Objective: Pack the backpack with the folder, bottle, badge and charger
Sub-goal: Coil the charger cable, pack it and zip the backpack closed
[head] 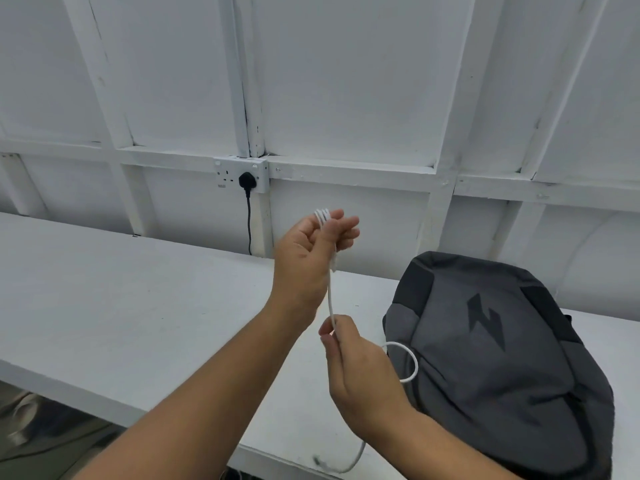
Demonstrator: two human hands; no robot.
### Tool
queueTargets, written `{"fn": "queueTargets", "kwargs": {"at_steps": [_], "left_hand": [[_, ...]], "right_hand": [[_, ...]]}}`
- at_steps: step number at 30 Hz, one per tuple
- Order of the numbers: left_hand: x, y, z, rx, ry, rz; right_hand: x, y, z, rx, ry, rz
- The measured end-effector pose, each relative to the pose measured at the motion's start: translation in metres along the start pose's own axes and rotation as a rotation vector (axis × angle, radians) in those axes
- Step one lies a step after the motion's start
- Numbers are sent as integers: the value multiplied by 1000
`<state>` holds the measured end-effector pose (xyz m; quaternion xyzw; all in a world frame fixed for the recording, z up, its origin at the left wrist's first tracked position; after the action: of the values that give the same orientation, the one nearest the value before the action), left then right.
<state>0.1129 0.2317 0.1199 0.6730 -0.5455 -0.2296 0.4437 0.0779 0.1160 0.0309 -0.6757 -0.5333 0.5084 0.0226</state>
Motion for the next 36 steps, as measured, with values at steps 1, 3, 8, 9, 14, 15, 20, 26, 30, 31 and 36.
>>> {"fn": "queueTargets", "kwargs": {"at_steps": [1, 3, 8, 9, 14, 15, 20, 26, 30, 31, 36], "left_hand": [[-3, -3, 2, 103, -73, -242], [-9, -13, 6, 190, -300, -601], [-30, -12, 22, -17, -623, -554], [-31, -10, 26, -60, -622, -502], [-31, 0, 37, -246, -541, -125], [-28, 4, 39, -277, -519, 1], [-11, 34, 33, -373, -234, 598], [-18, 40, 6, -280, 129, 806], [-35, 31, -3, -64, 193, 220], [-39, 24, 0, -11, 151, 6], [-49, -13, 22, 77, -322, -601]], "right_hand": [[-6, -5, -1, -26, 5, 36], [-26, -10, -7, -147, 57, 208], [-81, 1, -36, -329, 109, 451], [-88, 3, -44, -360, 104, 487], [-98, 16, -70, -298, 99, 411], [-94, 20, -69, -250, 79, 353], [-46, 19, -50, -60, -14, 79], [-1, 7, -12, 38, -208, 5], [-11, -15, 2, 49, -284, 46], [-20, -25, 3, 33, -295, 73], [-71, -48, -17, -261, -77, 499]]}}
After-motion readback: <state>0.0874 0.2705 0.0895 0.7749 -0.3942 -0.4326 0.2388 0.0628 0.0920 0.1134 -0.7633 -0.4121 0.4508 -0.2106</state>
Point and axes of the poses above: each hand's wrist, its own z-axis away from the middle knuckle, its own x-axis out of the palm, y = z × x, the point moved 3 cm from there along -z, towards the middle knuckle, and after that the axes turned 1 degree about -z, right-handed, at the moved point
